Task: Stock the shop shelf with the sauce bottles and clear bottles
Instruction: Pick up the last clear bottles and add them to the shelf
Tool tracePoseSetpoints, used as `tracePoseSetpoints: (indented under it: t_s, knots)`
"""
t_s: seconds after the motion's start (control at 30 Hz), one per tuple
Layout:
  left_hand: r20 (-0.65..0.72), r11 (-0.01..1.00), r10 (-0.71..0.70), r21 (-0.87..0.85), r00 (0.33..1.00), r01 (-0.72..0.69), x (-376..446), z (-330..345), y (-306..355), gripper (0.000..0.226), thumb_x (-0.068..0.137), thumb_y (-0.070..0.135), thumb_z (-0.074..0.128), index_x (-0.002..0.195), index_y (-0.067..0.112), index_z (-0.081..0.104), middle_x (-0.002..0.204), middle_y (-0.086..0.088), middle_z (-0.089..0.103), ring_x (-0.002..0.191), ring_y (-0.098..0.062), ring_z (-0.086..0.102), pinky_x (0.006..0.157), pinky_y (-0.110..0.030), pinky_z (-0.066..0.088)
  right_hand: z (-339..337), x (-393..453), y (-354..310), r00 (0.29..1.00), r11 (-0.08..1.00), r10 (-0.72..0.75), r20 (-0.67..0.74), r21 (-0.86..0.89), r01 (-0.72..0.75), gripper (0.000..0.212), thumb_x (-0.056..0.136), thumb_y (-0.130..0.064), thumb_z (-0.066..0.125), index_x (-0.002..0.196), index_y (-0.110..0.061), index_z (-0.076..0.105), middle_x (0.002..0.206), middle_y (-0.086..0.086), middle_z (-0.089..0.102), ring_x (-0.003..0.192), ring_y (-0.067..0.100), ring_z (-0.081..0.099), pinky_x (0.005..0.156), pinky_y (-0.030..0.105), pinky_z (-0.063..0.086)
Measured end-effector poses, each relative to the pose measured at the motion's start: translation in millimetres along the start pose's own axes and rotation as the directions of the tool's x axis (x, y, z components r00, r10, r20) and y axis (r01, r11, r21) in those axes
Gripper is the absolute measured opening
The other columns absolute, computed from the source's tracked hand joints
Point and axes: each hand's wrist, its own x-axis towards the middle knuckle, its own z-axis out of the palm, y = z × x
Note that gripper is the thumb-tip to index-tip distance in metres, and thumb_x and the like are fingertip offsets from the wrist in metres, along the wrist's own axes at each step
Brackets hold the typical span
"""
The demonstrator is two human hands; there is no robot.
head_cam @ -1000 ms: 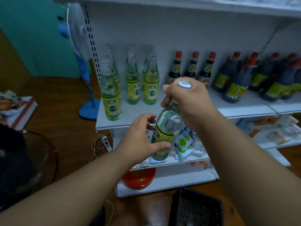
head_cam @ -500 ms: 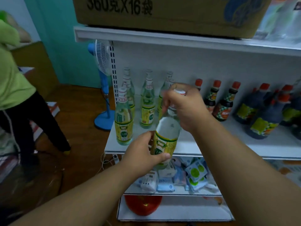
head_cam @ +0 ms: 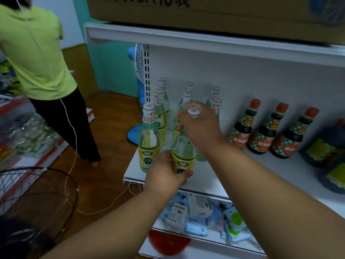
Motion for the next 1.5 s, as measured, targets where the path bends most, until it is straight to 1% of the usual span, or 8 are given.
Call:
tracePoseSetpoints:
  t_s: [0.23, 0.37, 0.53, 0.7, 1.0, 1.2, 1.37, 1.5]
  knots:
    - [0.013, 0.999, -0.039, -0.018, 0.999, 0.040, 10.9, 7.4, -12.0, 0.061, 0.071, 0.041, 0.081, 0.122, 0.023, 0.054, 0.116, 0.004, 0.061, 0.103, -0.015, 0.058, 0.074, -0.020, 0.038, 3.1, 9.0, 14.4, 0.994, 0.998, -0.046, 0.102, 0.035, 0.043, 0.014, 0.077, -0.002, 0.063, 0.065, -0.001, 0.056, 0.059, 0.014, 0.066, 0.048, 0.010, 0.050, 0.046, 0.019, 0.038]
    - [-0.006, 0.996, -0.065, -0.062, 0.998, 0.064, 16.0, 17.8, -12.2, 0.055, 0.070, 0.041, 0.081, 0.116, 0.025, 0.055, 0.110, 0.004, 0.062, 0.103, -0.017, 0.059, 0.076, -0.024, 0.042, 0.6, 9.8, 20.3, 0.989, 0.996, -0.088, 0.117, -0.004, 0.089, 0.024, 0.084, -0.013, 0.072, 0.073, 0.001, 0.056, 0.063, 0.010, 0.062, 0.051, 0.001, 0.050, 0.051, 0.016, 0.039]
    - [-0.026, 0.999, -0.040, -0.020, 0.999, 0.040, 21.6, 22.3, -12.2, 0.055, 0.071, 0.042, 0.080, 0.114, 0.020, 0.053, 0.109, 0.000, 0.062, 0.104, -0.021, 0.057, 0.078, -0.031, 0.046, -13.0, -7.0, 51.1, 0.991, 0.956, -0.044, 0.130, -0.283, 0.080, 0.030, 0.082, -0.039, 0.075, 0.102, -0.021, 0.061, 0.098, -0.006, 0.065, 0.088, 0.004, 0.059, 0.072, 0.022, 0.047]
    - [-0.010, 1.000, -0.013, 0.012, 1.000, 0.013, 14.4, 19.2, -18.9, 0.066, 0.075, 0.042, 0.076, 0.131, 0.022, 0.047, 0.125, 0.000, 0.056, 0.114, -0.019, 0.056, 0.088, -0.034, 0.051, -13.9, -23.9, 73.9, 0.988, 0.959, 0.026, 0.155, -0.284, 0.019, 0.045, 0.080, -0.042, 0.076, 0.119, -0.032, 0.055, 0.117, -0.010, 0.061, 0.105, 0.006, 0.057, 0.080, 0.021, 0.042]
    - [-0.014, 0.996, 0.083, 0.012, 0.996, -0.083, -8.2, 6.5, -30.9, 0.058, 0.081, 0.029, 0.073, 0.133, 0.016, 0.049, 0.124, 0.000, 0.058, 0.104, -0.012, 0.060, 0.083, -0.023, 0.049, -7.1, -26.0, 74.4, 0.994, 0.952, 0.017, 0.106, -0.306, 0.017, 0.052, 0.082, -0.045, 0.073, 0.127, -0.029, 0.054, 0.123, -0.008, 0.059, 0.109, 0.010, 0.056, 0.088, 0.027, 0.045]
    - [-0.038, 0.995, 0.063, -0.071, 0.997, -0.065, -16.6, -8.9, -38.7, 0.040, 0.082, 0.026, 0.073, 0.118, 0.018, 0.058, 0.101, 0.005, 0.062, 0.091, -0.008, 0.058, 0.080, -0.028, 0.052, -4.7, -27.3, 67.6, 0.997, 0.944, 0.014, 0.080, -0.330, 0.013, 0.048, 0.084, -0.042, 0.072, 0.128, -0.031, 0.055, 0.125, -0.009, 0.059, 0.111, 0.010, 0.056, 0.086, 0.025, 0.042]
    - [-0.213, 0.988, 0.009, -0.152, 0.977, -0.042, -18.3, -28.7, -49.8, 0.034, 0.078, 0.025, 0.077, 0.100, 0.026, 0.050, 0.087, 0.004, 0.055, 0.079, -0.014, 0.057, 0.070, -0.029, 0.048, 1.5, -45.3, 70.0, 0.993, 0.931, 0.113, -0.022, -0.348, -0.114, 0.072, 0.079, -0.045, 0.076, 0.141, -0.026, 0.044, 0.131, -0.011, 0.054, 0.116, 0.007, 0.051, 0.092, 0.024, 0.041]
    - [-0.332, 0.997, -0.020, -0.081, 0.943, -0.008, -7.0, -42.7, -58.2, 0.061, 0.072, 0.029, 0.082, 0.122, 0.013, 0.051, 0.112, -0.005, 0.054, 0.101, -0.023, 0.056, 0.087, -0.044, 0.052, 16.7, -65.4, 80.4, 0.984, 0.927, 0.135, -0.112, -0.336, -0.166, 0.076, 0.072, -0.043, 0.083, 0.134, -0.023, 0.045, 0.124, -0.004, 0.056, 0.114, 0.015, 0.055, 0.094, 0.032, 0.047]
